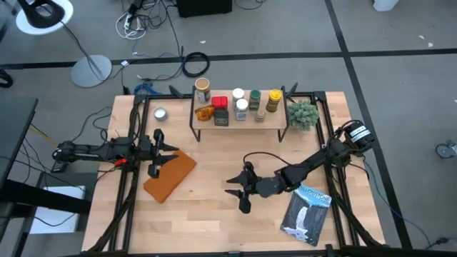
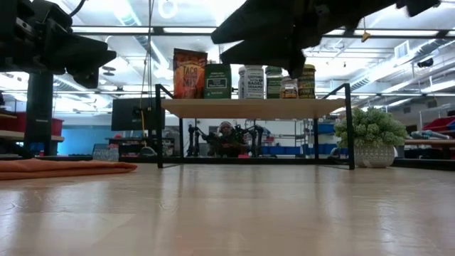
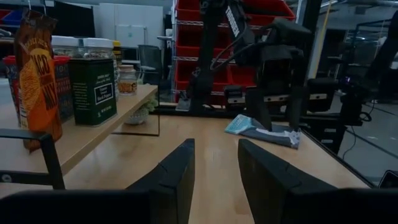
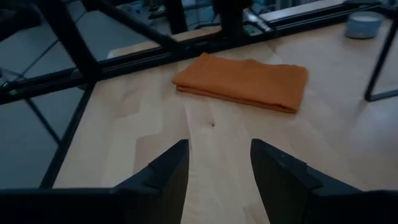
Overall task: Shelf spices
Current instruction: Return to Home Position
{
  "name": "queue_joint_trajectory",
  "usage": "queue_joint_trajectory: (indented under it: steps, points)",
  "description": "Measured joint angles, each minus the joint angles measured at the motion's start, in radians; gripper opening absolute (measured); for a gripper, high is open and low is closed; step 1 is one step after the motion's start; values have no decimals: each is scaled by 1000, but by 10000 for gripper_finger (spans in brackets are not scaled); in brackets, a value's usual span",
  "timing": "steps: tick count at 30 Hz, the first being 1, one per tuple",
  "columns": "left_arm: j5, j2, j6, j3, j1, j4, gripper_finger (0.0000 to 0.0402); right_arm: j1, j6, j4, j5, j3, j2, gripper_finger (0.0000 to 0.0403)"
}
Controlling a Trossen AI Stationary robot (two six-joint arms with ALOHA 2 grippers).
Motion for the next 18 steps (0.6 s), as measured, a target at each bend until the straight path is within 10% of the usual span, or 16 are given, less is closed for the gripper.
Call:
queue_joint_trajectory:
  steps: [9,18]
  points:
    - [0,0,0,0,0,0,127,-150,-83,1,-291,-24,-24,171]
    - [0,0,0,0,0,7,127,-222,-136,34,-203,-318,-341,173]
